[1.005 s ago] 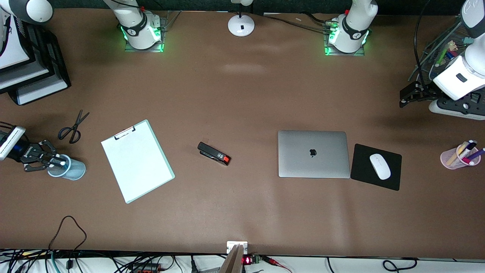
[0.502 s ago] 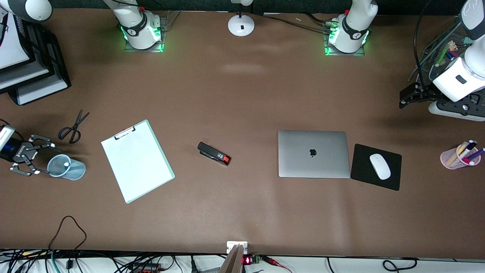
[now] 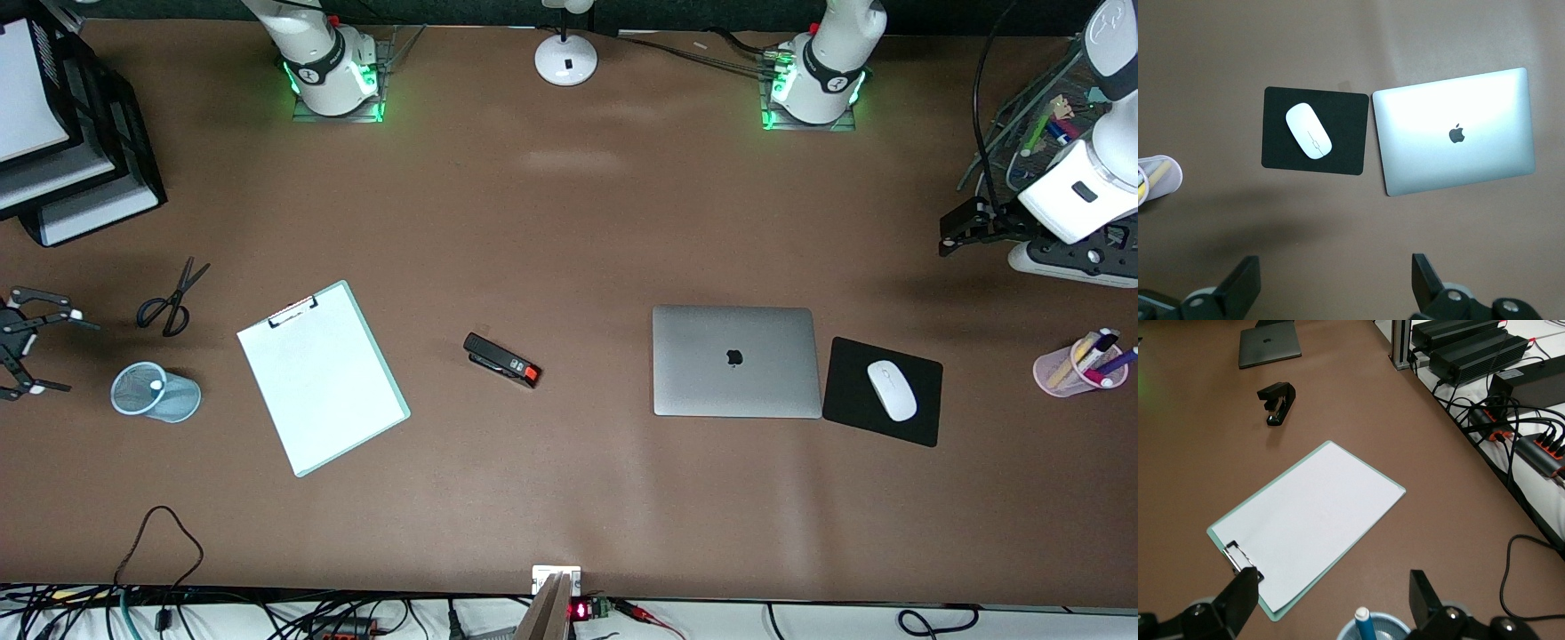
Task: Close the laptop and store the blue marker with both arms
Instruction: 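Carry the marker over the light blue cup with the right gripper, then lower the marker into the cup and open the right gripper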
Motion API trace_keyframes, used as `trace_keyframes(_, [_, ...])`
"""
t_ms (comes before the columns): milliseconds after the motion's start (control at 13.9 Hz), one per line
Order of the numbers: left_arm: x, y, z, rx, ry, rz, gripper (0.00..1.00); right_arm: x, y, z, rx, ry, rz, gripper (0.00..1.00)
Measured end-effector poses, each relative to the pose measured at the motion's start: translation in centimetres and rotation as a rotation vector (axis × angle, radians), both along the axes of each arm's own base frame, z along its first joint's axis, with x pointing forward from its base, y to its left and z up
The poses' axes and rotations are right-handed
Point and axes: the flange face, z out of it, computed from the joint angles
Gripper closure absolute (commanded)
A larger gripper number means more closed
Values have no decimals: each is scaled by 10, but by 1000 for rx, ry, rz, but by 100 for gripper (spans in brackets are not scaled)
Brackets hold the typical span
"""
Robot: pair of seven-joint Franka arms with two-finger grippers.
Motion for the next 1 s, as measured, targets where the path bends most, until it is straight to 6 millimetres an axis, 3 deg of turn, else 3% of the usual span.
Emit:
trace_keyframes(215, [1, -1, -1, 0, 2, -1, 0, 7, 40, 40, -39, 67, -11, 0])
trace_keyframes(431, [1, -2, 2, 0, -4, -3, 0, 22, 88, 63, -80, 121, -25, 0])
trace_keyframes(718, [2, -2, 3, 0, -7, -3, 0, 45, 168, 96, -207, 202, -59, 0])
trace_keyframes(1005, [2, -2, 3, 0, -8, -4, 0, 53, 241, 102, -309, 297, -120, 0])
